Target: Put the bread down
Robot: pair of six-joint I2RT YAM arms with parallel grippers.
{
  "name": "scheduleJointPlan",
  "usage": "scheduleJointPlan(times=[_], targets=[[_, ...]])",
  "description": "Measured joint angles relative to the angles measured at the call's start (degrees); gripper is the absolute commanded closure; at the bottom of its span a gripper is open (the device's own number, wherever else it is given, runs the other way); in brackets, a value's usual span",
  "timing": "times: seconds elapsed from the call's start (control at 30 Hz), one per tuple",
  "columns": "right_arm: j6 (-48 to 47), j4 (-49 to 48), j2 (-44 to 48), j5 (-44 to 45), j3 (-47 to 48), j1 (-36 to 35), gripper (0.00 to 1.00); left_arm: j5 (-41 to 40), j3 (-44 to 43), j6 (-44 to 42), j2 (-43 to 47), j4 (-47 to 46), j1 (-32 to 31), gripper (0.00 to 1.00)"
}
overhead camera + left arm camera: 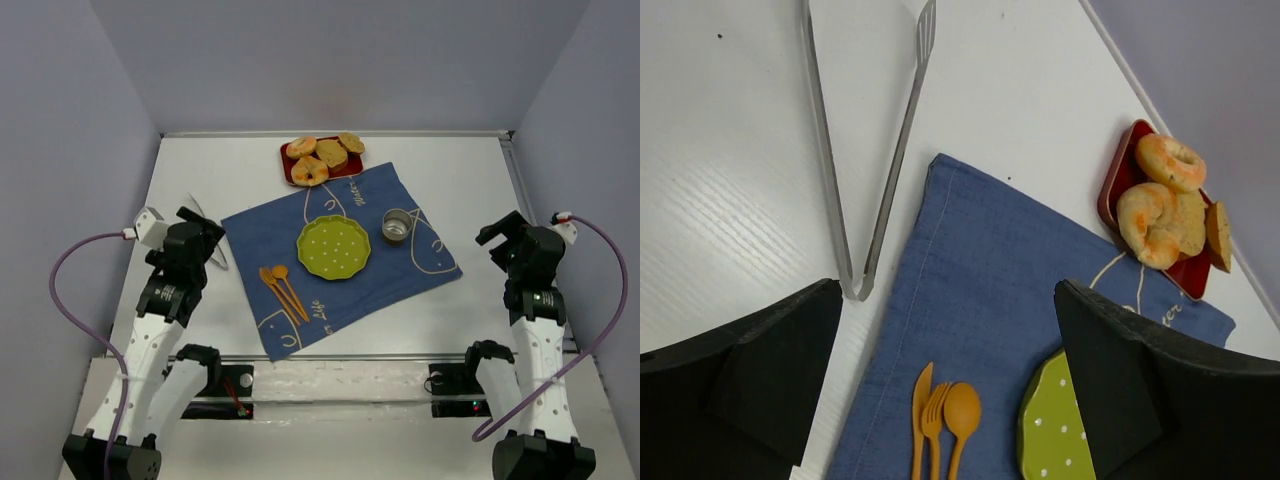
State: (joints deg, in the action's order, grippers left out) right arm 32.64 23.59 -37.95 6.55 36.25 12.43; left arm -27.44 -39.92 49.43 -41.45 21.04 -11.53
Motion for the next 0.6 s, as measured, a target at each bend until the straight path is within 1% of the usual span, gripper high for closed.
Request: scheduleJointPlan(times=[0.2, 0.37, 0.5, 0.6], targets=[[0.2, 0.0, 2.3, 0.5, 0.0, 0.0, 0.00, 0.0, 0.0, 0.7, 2.5, 0.0, 0.0, 0.01], [0.1, 0.0, 3.0, 0.4, 0.0, 0.0, 0.00, 0.0, 0.0, 0.6, 1.0, -0.3, 0.4, 0.01], [-0.2, 0.0, 3.1, 0.3, 0.0, 0.0, 0.00, 1.7, 0.0, -0.4, -4.2, -2.4, 3.7, 0.01], [-0.3, 0.0, 3.1, 0.3, 0.0, 0.0, 0.00, 3.7, -1.3, -1.7, -12.0, -3.3, 6.5, 0.01]])
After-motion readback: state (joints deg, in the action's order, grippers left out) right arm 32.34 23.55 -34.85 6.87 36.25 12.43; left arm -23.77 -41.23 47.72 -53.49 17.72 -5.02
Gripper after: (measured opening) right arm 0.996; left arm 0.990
